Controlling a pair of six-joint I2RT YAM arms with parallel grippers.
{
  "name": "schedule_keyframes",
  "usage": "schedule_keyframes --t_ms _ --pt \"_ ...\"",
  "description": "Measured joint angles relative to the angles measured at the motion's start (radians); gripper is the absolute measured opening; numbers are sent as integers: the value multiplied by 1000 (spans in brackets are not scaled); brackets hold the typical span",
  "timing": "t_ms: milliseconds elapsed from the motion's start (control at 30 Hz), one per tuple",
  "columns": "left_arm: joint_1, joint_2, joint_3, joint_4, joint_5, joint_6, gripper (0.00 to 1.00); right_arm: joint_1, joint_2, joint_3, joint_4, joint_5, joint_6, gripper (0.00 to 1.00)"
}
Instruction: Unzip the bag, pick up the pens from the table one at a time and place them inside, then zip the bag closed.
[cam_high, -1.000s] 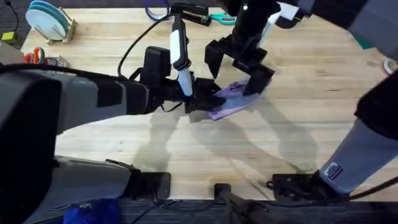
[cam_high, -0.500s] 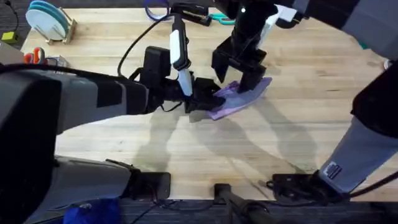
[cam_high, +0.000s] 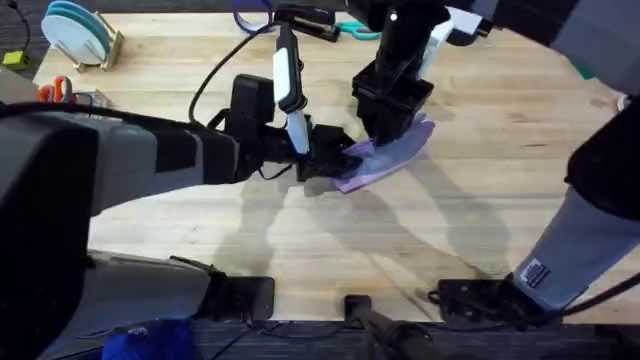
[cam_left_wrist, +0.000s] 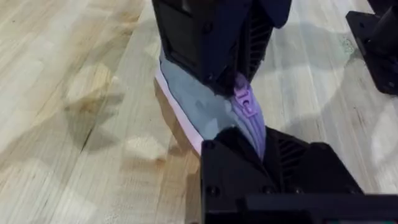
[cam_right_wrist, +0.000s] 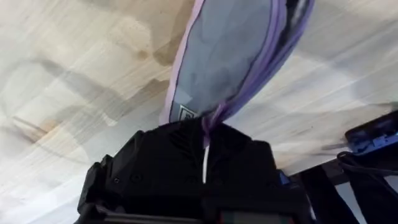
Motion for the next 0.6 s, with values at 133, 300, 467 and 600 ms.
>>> schedule_keyframes --t_ms 133,300,467,600 --pt "0 0 0 0 2 0 42 0 0 0 -8 -1 0 33" --pt "0 0 0 -3 3 1 42 -6 0 0 -16 -19 -3 33" --pt "0 0 0 -2 5 3 42 -26 0 0 -18 -54 -27 32" --pt "0 0 0 0 6 3 42 -31 0 12 -24 -61 -41 32"
